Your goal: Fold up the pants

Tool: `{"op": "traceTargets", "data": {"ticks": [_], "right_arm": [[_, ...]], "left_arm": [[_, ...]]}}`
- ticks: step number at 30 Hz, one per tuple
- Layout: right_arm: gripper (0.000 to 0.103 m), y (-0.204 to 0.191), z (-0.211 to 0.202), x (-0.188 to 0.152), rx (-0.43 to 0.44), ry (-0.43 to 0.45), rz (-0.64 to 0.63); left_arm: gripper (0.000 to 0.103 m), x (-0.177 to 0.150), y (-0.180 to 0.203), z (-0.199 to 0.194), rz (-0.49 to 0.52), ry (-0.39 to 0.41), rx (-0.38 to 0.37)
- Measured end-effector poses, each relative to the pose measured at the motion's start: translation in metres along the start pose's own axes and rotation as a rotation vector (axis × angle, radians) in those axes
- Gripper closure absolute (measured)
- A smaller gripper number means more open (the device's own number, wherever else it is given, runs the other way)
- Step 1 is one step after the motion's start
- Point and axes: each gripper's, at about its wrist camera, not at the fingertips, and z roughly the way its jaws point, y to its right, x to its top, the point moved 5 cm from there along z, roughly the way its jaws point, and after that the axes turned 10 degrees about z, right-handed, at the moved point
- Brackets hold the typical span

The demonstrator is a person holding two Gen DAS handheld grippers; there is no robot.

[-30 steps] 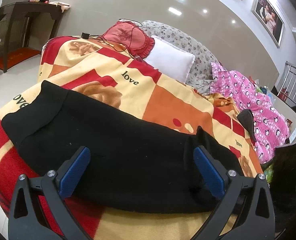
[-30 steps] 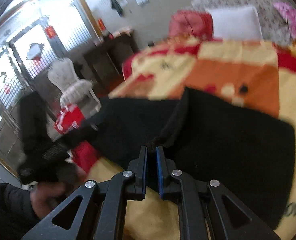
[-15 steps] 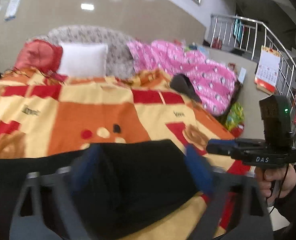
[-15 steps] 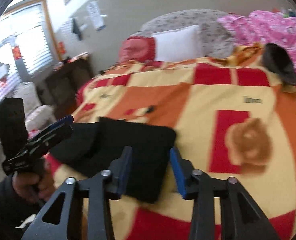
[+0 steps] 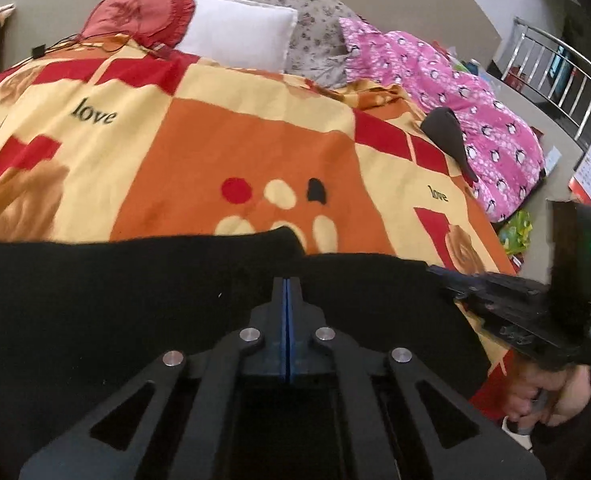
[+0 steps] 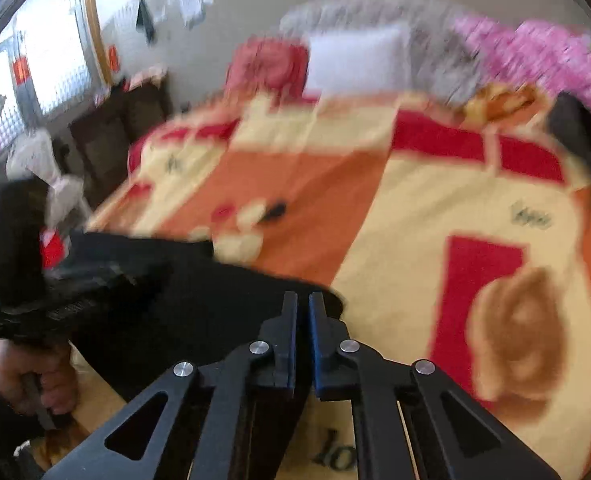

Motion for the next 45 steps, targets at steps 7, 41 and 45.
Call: {"op": "traceTargets", "data": {"ticks": [7, 41, 45], "right_arm": [[0.097, 0.0, -0.003, -0.002, 0.032, 0.031, 0.015], [0.023, 0.046, -0.051, -0.028, -0.145, 0.271, 0.333], [0.023, 0.069, -0.043, -0.034, -0.104, 0.224, 0.457]], "left_arm": [[0.102, -0.001, 0.003, 0.0, 0.031, 0.03, 0.031], [0.009, -0.104, -0.145, -0.183, -0.624, 0.369, 0.015], [0.001, -0.112, -0.163, -0.158, -0.779, 0.349, -0.08]]}}
